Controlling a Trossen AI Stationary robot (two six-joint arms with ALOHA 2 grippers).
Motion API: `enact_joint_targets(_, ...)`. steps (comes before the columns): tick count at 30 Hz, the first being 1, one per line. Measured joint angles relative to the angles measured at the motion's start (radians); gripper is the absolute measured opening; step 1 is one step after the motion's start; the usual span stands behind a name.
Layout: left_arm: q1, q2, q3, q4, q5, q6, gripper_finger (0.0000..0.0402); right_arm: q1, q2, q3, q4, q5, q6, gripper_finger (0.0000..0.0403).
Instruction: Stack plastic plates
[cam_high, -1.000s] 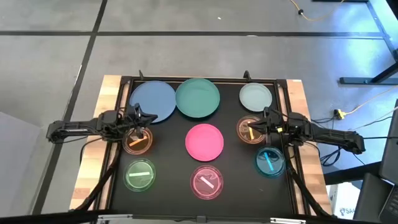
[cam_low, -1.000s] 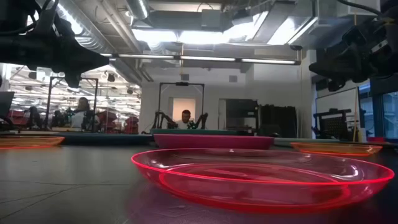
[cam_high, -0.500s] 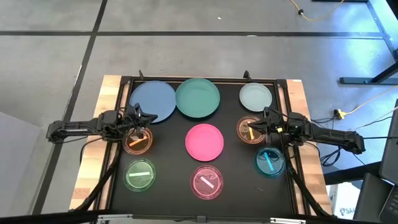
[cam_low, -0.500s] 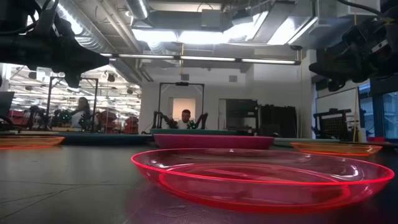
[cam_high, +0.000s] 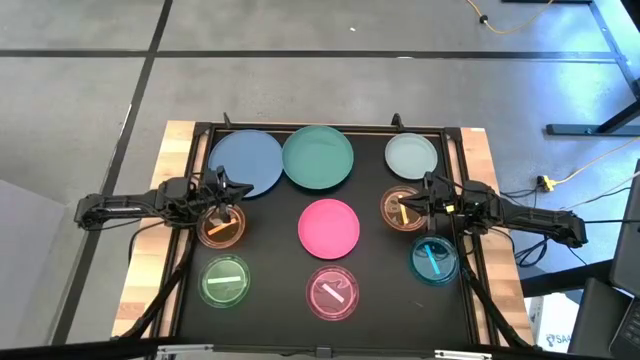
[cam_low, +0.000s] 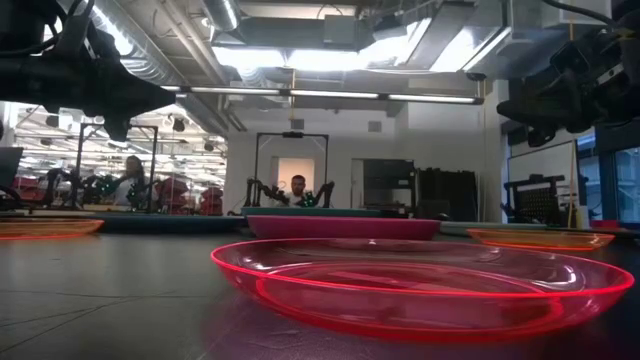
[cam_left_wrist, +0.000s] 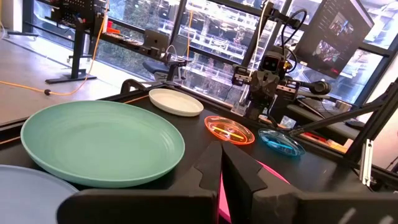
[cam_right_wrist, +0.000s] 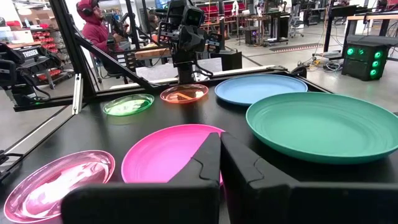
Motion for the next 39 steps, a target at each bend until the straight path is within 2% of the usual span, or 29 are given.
enact_joint_targets(8,0.000,0.000,0.000,0.036,-0.009,0.005,0.0006,0.000,0.000,0.000,0.000,0.000,0.000,0.0003)
enact_joint_targets(16,0.000,0.000,0.000,0.216,-0.025,0.056,0.0006,0.000,0.000,0.000,0.000,0.000,0.000,0.0003)
enact_joint_targets(23,0.000,0.022,0.000,0.236,0.058,0.155,0.0006,0.000,0.000,0.000,0.055,0.022,0.001,0.0003)
enact_joint_targets(26,0.000,0.057,0.000,0.264,0.093,0.156,0.0006,0.000,0.000,0.000,0.095,0.024,0.123,0.0003)
enact_joint_targets(28,0.000,0.089,0.000,0.272,0.105,0.156,0.0006,0.000,0.001,0.000,0.155,0.045,0.148,0.0003)
enact_joint_targets(36,0.000,0.274,0.000,0.374,0.106,0.169,0.0006,0.000,0.008,0.000,0.199,0.192,0.114,0.0003)
enact_joint_targets(39,0.000,0.349,0.000,0.428,0.101,0.169,0.0006,0.000,0.051,0.000,0.207,0.248,0.084,0.0003)
